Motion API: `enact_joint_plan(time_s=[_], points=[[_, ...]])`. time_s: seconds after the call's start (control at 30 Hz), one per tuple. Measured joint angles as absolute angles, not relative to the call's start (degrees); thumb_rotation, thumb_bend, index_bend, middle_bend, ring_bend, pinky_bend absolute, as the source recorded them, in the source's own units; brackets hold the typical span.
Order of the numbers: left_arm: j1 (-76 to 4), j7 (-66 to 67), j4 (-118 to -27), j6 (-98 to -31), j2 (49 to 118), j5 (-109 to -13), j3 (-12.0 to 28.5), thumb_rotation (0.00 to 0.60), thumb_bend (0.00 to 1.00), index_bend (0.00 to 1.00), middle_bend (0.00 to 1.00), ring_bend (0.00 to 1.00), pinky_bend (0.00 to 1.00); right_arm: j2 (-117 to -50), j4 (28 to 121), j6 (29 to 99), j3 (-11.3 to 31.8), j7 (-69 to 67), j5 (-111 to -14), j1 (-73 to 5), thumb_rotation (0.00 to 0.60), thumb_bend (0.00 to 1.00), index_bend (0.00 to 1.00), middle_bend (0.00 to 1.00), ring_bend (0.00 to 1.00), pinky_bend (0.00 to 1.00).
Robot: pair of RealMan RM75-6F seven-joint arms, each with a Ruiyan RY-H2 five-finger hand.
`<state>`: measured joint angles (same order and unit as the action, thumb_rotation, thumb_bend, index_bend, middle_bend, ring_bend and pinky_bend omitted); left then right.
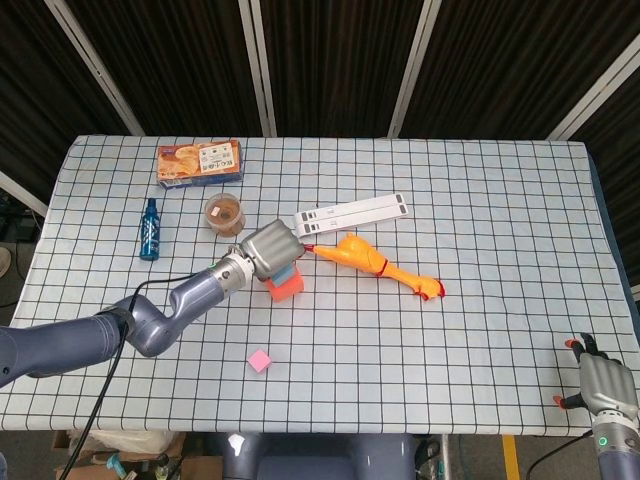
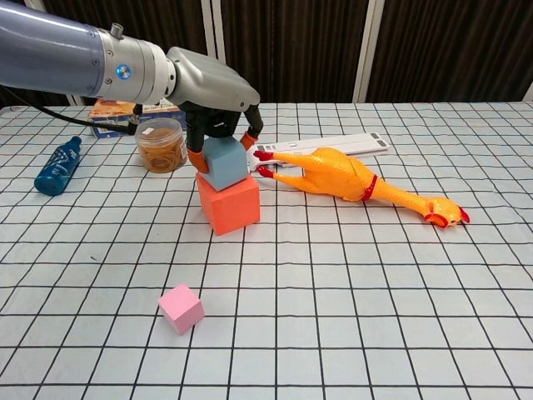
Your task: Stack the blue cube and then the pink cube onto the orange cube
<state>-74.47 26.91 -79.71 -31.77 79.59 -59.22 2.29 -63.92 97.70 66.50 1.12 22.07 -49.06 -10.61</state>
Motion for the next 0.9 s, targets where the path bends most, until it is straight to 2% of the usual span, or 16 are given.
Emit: enact_joint_plan(time_s=[0.9], points=[[-75.29,27.9,-79.72,-31.93,79.91,-57.24,1.74,0.6,0.32,0.67,0.7,0.73,1.0,-63.68,97.64,66.28,1.08,21.67,-49.12,-10.65,0.6,0.12,0.21,0.07,0.24,0.26]])
